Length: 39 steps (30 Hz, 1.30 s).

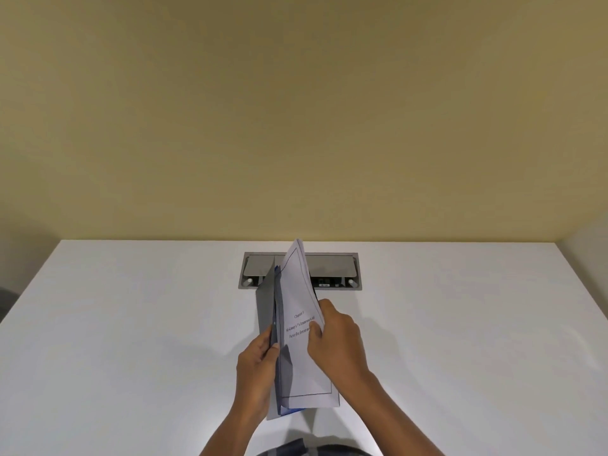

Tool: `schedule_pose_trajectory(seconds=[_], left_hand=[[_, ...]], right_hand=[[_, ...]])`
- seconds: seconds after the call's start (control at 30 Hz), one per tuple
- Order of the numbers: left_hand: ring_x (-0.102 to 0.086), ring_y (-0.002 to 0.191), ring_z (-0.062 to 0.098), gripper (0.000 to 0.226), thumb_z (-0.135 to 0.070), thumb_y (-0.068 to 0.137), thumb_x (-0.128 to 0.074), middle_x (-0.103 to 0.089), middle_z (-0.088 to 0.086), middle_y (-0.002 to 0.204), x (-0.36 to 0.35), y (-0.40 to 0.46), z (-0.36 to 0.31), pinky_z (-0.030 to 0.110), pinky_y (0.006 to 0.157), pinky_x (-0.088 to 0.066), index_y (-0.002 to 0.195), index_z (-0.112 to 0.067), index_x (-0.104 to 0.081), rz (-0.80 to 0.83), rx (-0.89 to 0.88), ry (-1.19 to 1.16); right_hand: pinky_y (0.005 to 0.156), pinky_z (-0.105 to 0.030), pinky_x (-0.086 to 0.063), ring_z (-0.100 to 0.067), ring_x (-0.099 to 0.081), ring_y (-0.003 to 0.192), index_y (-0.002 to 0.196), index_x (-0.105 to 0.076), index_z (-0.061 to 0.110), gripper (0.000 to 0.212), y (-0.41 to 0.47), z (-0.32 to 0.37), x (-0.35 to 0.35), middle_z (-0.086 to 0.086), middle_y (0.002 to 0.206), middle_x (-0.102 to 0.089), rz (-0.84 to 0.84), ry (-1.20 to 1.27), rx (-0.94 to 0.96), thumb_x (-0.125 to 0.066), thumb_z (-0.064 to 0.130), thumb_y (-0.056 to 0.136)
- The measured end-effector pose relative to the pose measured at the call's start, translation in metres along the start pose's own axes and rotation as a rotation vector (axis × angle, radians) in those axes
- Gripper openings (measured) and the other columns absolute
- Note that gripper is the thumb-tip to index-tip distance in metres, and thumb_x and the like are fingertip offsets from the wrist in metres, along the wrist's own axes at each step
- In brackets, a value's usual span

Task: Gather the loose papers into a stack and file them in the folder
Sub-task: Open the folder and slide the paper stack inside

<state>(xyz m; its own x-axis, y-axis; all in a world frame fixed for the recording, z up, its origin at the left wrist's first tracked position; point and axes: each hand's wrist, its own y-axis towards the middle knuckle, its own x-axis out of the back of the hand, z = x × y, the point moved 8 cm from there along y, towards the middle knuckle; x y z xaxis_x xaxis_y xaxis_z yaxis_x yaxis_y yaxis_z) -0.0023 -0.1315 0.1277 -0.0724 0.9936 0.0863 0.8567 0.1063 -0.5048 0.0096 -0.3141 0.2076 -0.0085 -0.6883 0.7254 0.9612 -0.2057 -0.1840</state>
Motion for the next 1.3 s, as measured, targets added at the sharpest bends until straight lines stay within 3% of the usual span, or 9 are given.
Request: schedule_pose_trajectory(seconds=[0.17,0.3,0.43,0.67,0.8,0.87,1.13,1.23,1.3], left_hand=[[-0.066,0.118,0.022,0.041,-0.01,0.104,-0.056,-0.068,-0.007,0.127,-0.002,0.001,-0.001,0.044,0.109,-0.052,0.143,-0.02,-0.06,-0.003,-0.018,0.015],[-0.069,0.109,0.016,0.035,-0.011,0.104,-0.056,-0.069,-0.012,0.119,-0.002,0.0,-0.004,0.017,0.079,-0.059,0.132,-0.033,-0.061,-0.013,-0.026,0.011],[-0.07,0.1,0.008,0.033,-0.009,0.104,-0.054,-0.072,-0.018,0.108,-0.002,-0.002,-0.009,0.011,0.063,-0.057,0.116,-0.039,-0.063,-0.022,-0.017,-0.009],[-0.072,0.103,0.01,0.038,-0.005,0.104,-0.053,-0.074,-0.016,0.111,0.0,-0.001,-0.006,0.012,0.069,-0.058,0.126,-0.034,-0.063,-0.037,-0.01,-0.07],[-0.073,0.111,0.018,0.04,-0.004,0.105,-0.051,-0.076,-0.007,0.12,0.002,0.001,0.002,0.038,0.098,-0.06,0.129,-0.033,-0.066,-0.038,0.006,-0.076],[-0.072,0.113,0.019,0.041,-0.003,0.105,-0.051,-0.075,-0.004,0.124,0.003,0.002,0.006,0.044,0.104,-0.057,0.133,-0.029,-0.066,-0.037,0.004,-0.065],[-0.07,0.117,0.02,0.041,-0.008,0.106,-0.051,-0.072,-0.001,0.132,0.002,0.006,0.012,0.043,0.103,-0.057,0.141,-0.024,-0.062,-0.032,-0.038,-0.019],[-0.07,0.115,0.017,0.04,-0.009,0.106,-0.051,-0.071,-0.003,0.13,-0.001,0.005,0.011,0.027,0.092,-0.06,0.141,-0.024,-0.062,-0.033,-0.058,0.007],[-0.071,0.111,0.016,0.038,-0.011,0.106,-0.051,-0.071,-0.005,0.124,-0.004,0.004,0.012,0.026,0.09,-0.06,0.139,-0.028,-0.061,-0.031,-0.068,0.038]], right_hand=[[0.084,-0.03,-0.062,-0.023,-0.07,0.106,0.127,-0.054,0.016,0.026,0.017,0.003,-0.025,-0.006,0.122,-0.07,0.067,-0.023,-0.042,-0.06,0.023,0.102],[0.087,-0.033,-0.062,-0.023,-0.069,0.103,0.127,-0.054,0.014,0.031,0.027,0.007,-0.043,-0.008,0.117,-0.069,0.1,-0.071,-0.057,-0.066,0.019,0.099],[0.087,-0.03,-0.058,-0.02,-0.07,0.103,0.137,-0.05,0.016,0.043,0.032,0.01,-0.058,-0.006,0.118,-0.069,0.083,-0.111,-0.089,-0.069,0.019,0.098],[0.085,-0.033,-0.06,-0.021,-0.071,0.102,0.134,-0.049,0.013,0.045,0.033,0.012,-0.085,-0.007,0.115,-0.07,0.155,-0.16,-0.087,-0.072,0.019,0.096],[0.086,-0.034,-0.062,-0.02,-0.071,0.1,0.137,-0.048,0.013,0.042,0.031,0.011,-0.096,-0.006,0.114,-0.07,0.148,-0.17,-0.078,-0.067,0.018,0.1],[0.086,-0.035,-0.062,-0.021,-0.071,0.101,0.14,-0.045,0.013,0.045,0.031,0.01,-0.097,-0.007,0.115,-0.07,0.154,-0.163,-0.078,-0.065,0.017,0.1],[0.09,-0.033,-0.059,-0.022,-0.07,0.108,0.141,-0.046,0.013,0.045,0.023,0.001,-0.096,-0.008,0.122,-0.068,0.193,-0.129,-0.107,-0.063,0.028,0.102],[0.089,-0.033,-0.059,-0.021,-0.07,0.107,0.134,-0.052,0.014,0.039,0.02,-0.002,-0.09,-0.007,0.12,-0.069,0.164,-0.134,-0.109,-0.061,0.035,0.102],[0.087,-0.032,-0.059,-0.02,-0.07,0.104,0.132,-0.054,0.014,0.039,0.018,-0.005,-0.085,-0.006,0.118,-0.069,0.133,-0.132,-0.097,-0.06,0.038,0.102]])
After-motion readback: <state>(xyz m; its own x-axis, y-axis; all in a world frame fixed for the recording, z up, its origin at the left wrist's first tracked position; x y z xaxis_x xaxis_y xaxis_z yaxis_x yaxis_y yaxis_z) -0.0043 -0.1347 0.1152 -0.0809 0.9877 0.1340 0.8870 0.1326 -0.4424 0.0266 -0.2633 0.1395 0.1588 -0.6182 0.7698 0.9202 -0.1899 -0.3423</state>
